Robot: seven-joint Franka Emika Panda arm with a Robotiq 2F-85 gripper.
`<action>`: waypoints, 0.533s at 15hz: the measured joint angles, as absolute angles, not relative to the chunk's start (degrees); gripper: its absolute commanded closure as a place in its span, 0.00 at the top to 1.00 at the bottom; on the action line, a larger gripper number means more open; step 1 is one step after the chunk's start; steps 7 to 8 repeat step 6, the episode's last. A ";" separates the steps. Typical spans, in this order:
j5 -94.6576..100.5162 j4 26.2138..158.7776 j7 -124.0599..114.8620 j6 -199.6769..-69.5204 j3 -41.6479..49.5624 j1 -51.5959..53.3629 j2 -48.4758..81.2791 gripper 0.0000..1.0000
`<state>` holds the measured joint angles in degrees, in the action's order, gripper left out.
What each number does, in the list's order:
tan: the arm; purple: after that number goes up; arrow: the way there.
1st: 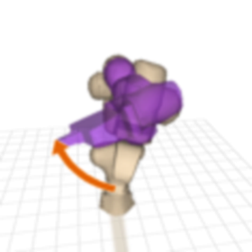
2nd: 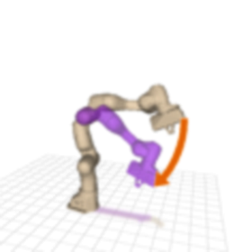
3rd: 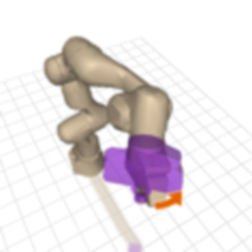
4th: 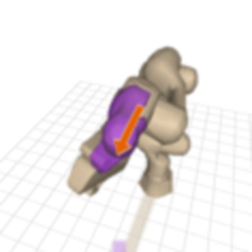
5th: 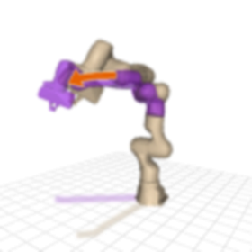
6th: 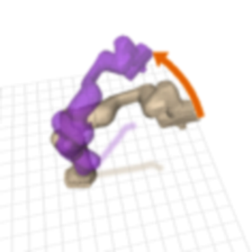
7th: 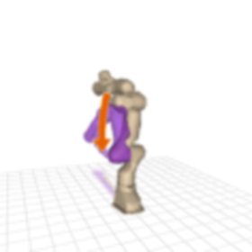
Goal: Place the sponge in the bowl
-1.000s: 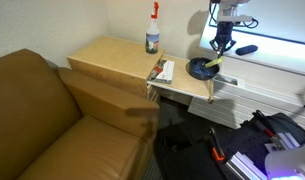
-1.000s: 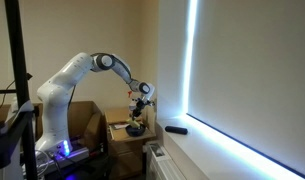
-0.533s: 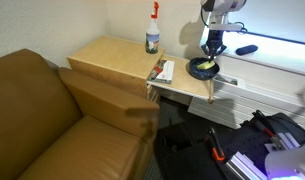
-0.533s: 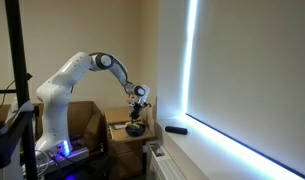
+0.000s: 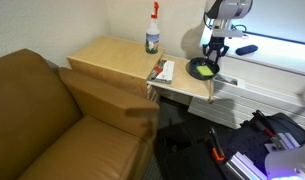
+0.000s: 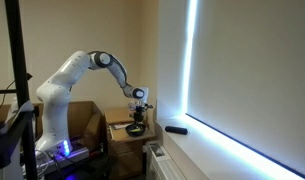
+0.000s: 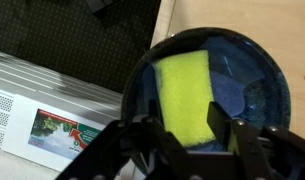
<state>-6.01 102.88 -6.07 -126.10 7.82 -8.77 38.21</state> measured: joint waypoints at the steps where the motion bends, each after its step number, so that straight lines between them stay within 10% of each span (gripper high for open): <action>1: -6.01 104.13 -5.52 -125.85 7.71 -8.74 36.95 0.94; 8: -5.38 112.93 3.71 -116.00 7.64 -8.97 23.59 1.00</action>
